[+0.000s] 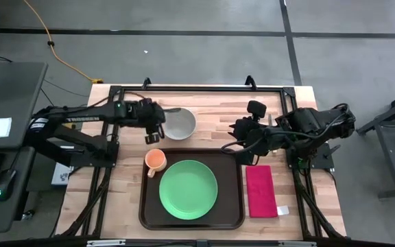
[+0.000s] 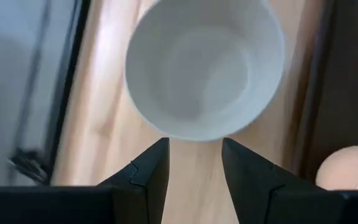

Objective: Set up tray
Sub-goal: Put the gray bowl on top of the plate on the serving tray

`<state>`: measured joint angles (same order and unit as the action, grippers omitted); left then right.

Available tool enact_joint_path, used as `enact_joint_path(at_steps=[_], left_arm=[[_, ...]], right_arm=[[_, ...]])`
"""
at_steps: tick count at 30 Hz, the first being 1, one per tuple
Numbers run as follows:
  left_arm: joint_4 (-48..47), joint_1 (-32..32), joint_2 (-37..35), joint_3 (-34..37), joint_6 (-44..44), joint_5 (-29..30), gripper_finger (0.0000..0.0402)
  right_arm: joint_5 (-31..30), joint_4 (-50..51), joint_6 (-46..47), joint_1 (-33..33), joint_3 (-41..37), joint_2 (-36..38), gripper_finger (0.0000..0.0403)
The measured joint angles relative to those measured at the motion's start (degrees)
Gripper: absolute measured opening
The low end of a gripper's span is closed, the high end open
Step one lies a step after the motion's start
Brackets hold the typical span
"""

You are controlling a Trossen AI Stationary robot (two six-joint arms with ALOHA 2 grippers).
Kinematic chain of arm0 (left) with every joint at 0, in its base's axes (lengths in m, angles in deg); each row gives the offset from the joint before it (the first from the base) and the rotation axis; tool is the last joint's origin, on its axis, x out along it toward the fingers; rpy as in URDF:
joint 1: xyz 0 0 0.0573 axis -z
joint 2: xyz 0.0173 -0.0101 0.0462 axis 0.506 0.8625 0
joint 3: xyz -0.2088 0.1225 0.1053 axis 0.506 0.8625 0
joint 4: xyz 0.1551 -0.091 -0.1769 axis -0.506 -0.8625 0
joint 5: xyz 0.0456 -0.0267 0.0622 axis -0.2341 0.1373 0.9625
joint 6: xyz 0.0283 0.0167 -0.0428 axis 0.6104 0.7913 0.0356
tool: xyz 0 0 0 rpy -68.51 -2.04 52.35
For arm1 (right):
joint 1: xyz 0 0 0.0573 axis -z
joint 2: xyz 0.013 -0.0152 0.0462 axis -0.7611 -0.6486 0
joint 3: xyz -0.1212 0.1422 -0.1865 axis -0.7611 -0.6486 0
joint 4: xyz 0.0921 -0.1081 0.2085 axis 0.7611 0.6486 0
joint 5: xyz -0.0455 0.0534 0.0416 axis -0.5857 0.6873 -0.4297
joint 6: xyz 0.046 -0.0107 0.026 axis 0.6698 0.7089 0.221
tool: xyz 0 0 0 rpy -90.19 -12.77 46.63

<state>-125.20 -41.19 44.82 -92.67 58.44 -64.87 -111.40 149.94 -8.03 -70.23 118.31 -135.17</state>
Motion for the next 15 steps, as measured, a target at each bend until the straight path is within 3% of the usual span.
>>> enact_joint_path(at_steps=[15], left_arm=[[1.05, -13.07, 3.49, 0.15, -8.91, -15.98, 0.0179]], right_arm=[[0.59, -0.02, -0.39, 0.00, 0.02, 0.00, 0.0067]])
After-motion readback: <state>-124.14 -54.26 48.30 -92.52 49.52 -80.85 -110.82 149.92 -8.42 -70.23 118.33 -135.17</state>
